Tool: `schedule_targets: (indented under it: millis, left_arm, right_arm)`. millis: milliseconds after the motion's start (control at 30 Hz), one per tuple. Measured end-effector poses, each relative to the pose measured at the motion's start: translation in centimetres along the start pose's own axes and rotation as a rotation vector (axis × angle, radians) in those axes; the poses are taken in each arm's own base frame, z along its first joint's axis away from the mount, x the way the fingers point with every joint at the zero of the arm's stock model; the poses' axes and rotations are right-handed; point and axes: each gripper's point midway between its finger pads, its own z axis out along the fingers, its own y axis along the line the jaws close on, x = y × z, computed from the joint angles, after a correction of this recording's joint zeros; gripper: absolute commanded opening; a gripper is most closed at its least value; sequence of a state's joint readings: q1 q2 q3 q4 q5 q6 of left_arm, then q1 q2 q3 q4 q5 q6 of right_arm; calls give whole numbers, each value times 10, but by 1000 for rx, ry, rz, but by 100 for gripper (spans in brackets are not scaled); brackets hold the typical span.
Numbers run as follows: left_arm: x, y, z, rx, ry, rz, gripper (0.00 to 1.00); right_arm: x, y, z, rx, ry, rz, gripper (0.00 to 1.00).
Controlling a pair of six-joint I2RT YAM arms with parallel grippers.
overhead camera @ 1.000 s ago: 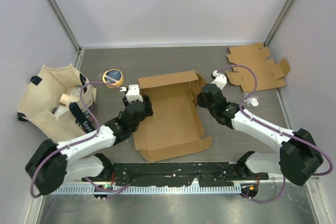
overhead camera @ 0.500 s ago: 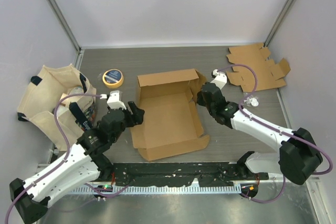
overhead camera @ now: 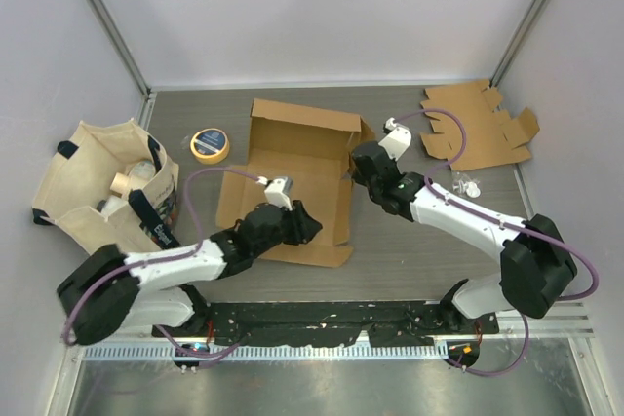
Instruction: Fold the paper box
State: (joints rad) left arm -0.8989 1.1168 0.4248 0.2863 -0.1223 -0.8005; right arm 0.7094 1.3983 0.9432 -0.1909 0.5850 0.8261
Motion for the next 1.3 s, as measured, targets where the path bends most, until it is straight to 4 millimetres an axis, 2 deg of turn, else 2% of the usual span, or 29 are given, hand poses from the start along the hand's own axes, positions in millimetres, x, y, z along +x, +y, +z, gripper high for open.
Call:
schedule_targets:
  millis: [100, 233, 300, 400, 533, 633, 733, 900, 933, 967, 1067, 1100, 1133, 1200, 1233, 1300]
  left_arm:
    - [13, -6, 33, -10, 13, 29, 29]
    - [5, -23, 80, 12, -60, 30, 26]
    - [4, -23, 96, 11, -90, 7, 21]
    - [12, -10, 108, -28, -103, -29, 19]
    - [24, 9, 114, -82, -111, -86, 15]
    - [35, 20, 116, -114, -97, -126, 14]
    - [36, 23, 116, -108, -118, -176, 14]
    - [35, 25, 118, -101, -139, -215, 13]
    - [35, 26, 119, -100, -141, -220, 13]
    - [35, 26, 119, -99, -143, -223, 13]
    - [33, 27, 120, -91, -151, -233, 13]
    - [33, 27, 120, -89, -152, -236, 13]
    - [33, 28, 120, -87, -154, -240, 12]
    - [33, 28, 120, -82, -154, -244, 13]
    - [32, 28, 120, -79, -153, -248, 12]
    - [33, 28, 120, -73, -151, -253, 13]
  right_arm:
    - [2, 2, 0, 5, -2, 2, 5]
    - [9, -1, 1, 27, 12, -14, 4]
    - [12, -2, 2, 39, 23, -25, 5]
    - [14, -5, 2, 57, 30, -33, 4]
    - [14, -7, 3, 71, 34, -30, 4]
    - [13, -2, 2, 75, 43, -14, 4]
    - [12, 5, 5, 81, 57, 12, 5]
    - [19, 17, 18, 96, 79, 69, 21]
    - [24, 20, 22, 97, 91, 81, 26]
    - [29, 23, 26, 96, 104, 93, 35]
    - [40, 36, 35, 71, 140, 110, 47]
    - [43, 42, 36, 50, 151, 110, 48]
    - [46, 47, 35, 23, 168, 96, 56]
    - [49, 59, 34, -60, 188, 63, 62]
    - [53, 66, 32, -127, 202, 32, 70]
    - [57, 71, 29, -210, 221, -21, 73]
